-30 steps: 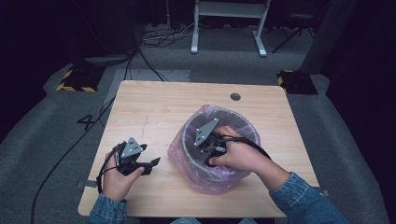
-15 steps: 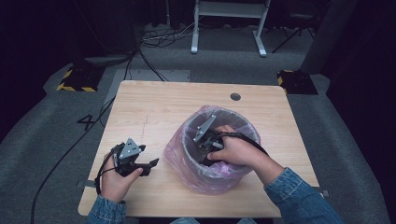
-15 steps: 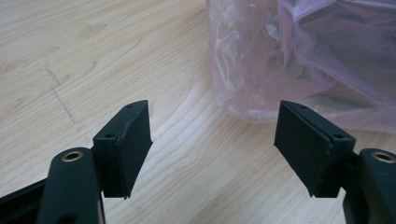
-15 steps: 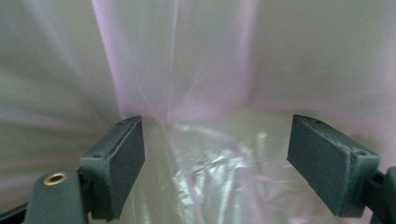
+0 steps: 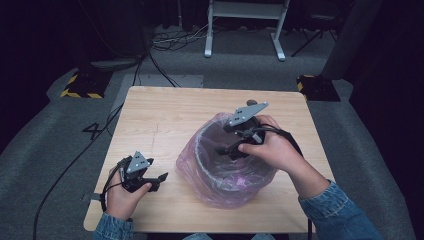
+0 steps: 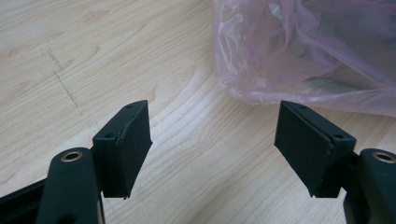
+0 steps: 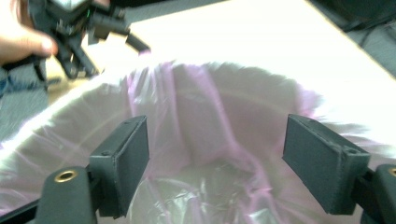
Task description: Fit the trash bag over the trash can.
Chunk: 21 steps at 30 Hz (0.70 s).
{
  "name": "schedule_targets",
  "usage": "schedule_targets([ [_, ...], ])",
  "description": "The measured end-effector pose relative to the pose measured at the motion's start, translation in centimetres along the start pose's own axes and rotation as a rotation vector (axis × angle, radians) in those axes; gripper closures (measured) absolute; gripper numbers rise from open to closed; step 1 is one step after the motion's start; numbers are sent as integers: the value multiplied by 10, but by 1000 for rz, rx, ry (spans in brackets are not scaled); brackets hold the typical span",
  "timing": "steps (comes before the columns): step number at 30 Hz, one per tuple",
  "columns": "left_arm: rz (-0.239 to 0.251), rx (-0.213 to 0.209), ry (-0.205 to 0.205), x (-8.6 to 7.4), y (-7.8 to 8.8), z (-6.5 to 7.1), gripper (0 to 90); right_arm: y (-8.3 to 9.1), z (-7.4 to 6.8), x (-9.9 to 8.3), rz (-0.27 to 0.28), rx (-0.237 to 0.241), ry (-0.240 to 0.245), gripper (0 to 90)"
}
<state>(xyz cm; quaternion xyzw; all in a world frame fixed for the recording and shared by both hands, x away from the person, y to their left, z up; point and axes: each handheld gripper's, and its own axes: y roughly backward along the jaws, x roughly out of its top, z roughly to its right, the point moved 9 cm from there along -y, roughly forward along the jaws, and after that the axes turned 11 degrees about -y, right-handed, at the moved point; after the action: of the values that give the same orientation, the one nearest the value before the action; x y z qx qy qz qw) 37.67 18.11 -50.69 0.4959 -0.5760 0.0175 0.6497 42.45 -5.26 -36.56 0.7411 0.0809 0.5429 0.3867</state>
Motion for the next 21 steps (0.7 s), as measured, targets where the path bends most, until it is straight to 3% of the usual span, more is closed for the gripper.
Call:
schedule_targets([
  [2, -2, 3, 5, -1, 0, 0, 270, 5, 2, 2, 16, -22, -10, 239],
  [3, -14, 5, 10, -4, 1, -1, 270, 16, 5, 4, 40, -59, -19, 238],
  [12, -32, 18, 23, -10, 6, -2, 268, 68, 21, 3, 127, -133, -48, 235],
  [21, -79, 45, 36, -20, 10, -4, 268, 110, 49, -17, 163, -236, -109, 231],
])
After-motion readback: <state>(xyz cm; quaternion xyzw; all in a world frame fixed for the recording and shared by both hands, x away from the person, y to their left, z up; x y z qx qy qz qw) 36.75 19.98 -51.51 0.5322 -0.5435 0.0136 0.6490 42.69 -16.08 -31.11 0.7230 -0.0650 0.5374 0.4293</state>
